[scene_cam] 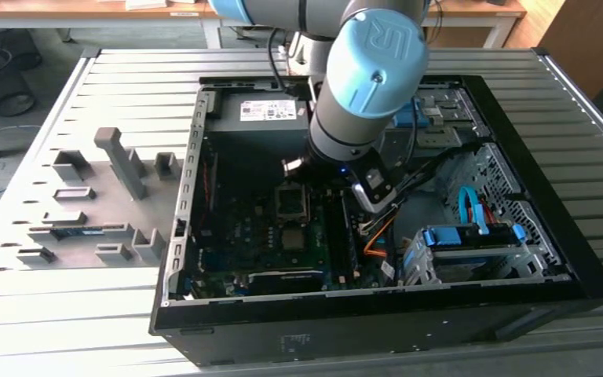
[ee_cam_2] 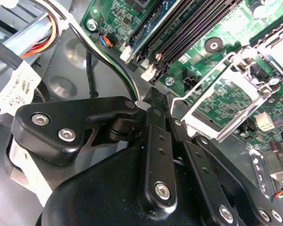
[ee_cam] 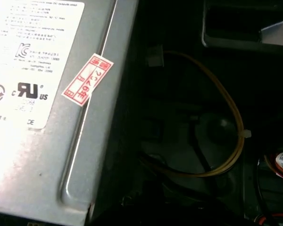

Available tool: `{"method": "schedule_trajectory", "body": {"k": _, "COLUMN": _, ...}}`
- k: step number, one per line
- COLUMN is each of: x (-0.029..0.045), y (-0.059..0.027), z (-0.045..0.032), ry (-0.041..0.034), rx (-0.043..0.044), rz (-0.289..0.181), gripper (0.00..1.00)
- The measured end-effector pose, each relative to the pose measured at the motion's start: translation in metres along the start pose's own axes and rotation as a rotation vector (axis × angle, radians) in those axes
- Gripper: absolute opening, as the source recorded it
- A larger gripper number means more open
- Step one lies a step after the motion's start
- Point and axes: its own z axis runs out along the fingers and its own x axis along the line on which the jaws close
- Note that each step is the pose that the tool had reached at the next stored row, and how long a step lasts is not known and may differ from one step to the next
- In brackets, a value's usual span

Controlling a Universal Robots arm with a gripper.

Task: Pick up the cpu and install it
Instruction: 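Close the cpu cover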

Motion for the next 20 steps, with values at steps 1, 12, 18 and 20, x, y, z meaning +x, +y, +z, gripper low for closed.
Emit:
{"method": "schedule_trajectory", "body": {"k": 1, "x": 0.0, "y": -0.0002, "z": 0.0006, "ry": 0.0002, "rx": 0.0, "rz": 0.0, "gripper": 0.1}}
{"method": "schedule_trajectory", "body": {"k": 12, "x": 0.0041, "y": -0.0007, "z": 0.0037, "ry": -0.0001, "rx": 0.0, "rz": 0.0, "gripper": 0.1}}
{"method": "schedule_trajectory", "body": {"k": 18, "x": 0.0063, "y": 0.0002, "z": 0.0018, "ry": -0.0029, "rx": 0.0007, "rz": -0.002, "gripper": 0.1}}
{"method": "schedule_trajectory", "body": {"k": 20, "x": 0.0066, "y": 0.001, "z": -0.0002, "ry": -0.0036, "rx": 0.0007, "rz": -0.003, "gripper": 0.1}}
